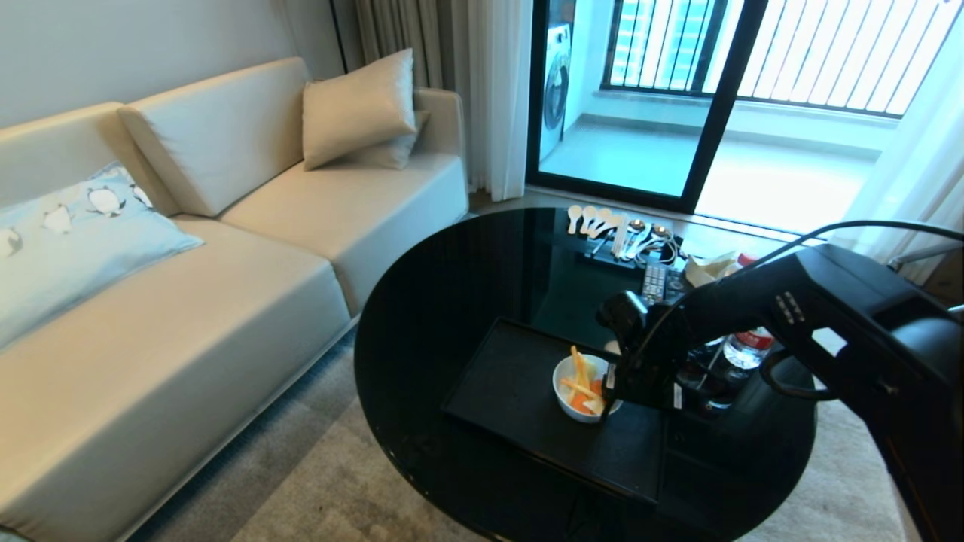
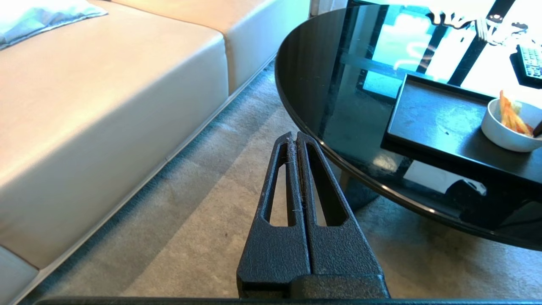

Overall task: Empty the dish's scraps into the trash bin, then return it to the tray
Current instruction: Pick up the bowl with leftover food

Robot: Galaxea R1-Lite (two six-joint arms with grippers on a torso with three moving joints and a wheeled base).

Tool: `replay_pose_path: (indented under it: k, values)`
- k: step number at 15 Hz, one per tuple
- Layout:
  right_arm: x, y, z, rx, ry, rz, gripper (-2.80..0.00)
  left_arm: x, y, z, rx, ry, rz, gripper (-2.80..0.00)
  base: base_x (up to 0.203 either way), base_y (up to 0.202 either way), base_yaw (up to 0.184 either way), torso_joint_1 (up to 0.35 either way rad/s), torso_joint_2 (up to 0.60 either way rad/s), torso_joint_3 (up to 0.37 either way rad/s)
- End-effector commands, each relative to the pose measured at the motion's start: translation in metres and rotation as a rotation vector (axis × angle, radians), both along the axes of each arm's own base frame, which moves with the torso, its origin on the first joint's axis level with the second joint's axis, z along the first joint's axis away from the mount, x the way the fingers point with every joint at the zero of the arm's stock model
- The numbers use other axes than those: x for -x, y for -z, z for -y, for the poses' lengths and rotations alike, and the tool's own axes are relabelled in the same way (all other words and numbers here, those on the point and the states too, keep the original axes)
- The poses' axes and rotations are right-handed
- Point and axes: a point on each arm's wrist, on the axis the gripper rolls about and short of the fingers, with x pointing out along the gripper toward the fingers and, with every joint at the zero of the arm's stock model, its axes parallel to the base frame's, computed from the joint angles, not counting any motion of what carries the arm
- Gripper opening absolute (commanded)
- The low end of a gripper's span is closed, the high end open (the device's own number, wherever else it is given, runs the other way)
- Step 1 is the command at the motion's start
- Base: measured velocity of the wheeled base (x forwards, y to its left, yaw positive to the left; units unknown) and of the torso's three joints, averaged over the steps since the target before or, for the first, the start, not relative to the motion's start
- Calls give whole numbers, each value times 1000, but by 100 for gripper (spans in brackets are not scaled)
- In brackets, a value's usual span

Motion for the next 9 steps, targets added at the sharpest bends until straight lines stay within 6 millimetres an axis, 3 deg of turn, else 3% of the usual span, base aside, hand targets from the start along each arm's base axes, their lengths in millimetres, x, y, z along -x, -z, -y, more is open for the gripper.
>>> replay_pose_path:
  k: [1, 9]
  values:
    - [0, 0, 0, 0, 3, -1, -280, 0, 0, 0, 1, -1, 1, -280, 0, 0, 0, 0, 0, 0]
    - [0, -1, 0, -9, 23, 3, -280, 0, 0, 0, 1, -2, -1, -280, 0, 0, 0, 0, 0, 0]
